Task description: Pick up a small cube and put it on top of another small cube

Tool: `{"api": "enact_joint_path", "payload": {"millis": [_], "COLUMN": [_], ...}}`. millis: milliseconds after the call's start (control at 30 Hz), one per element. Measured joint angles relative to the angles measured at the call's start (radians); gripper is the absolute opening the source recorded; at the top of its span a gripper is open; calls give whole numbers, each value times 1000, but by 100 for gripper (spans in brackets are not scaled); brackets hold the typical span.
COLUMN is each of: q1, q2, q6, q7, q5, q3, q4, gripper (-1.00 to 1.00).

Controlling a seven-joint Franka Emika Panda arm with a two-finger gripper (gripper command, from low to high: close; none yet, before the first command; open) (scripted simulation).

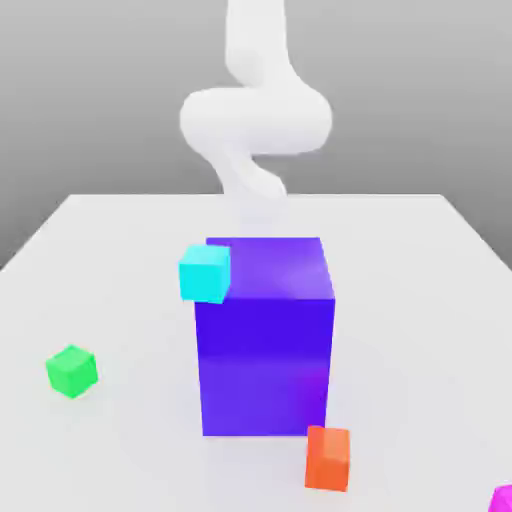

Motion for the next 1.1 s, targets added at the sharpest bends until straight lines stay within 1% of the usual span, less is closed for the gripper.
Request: {"api": "enact_joint_path", "payload": {"millis": [267, 533, 833, 1100], "q1": [-21, -6, 88, 174], "q2": [294, 585, 910, 1182], "q6": [47, 92, 144, 203], "q7": [115, 255, 394, 469], "q5": [-70, -174, -268, -277], "q3": [132, 233, 266, 288], "q4": [56, 110, 171, 221], "gripper": [0, 0, 0, 0]}}
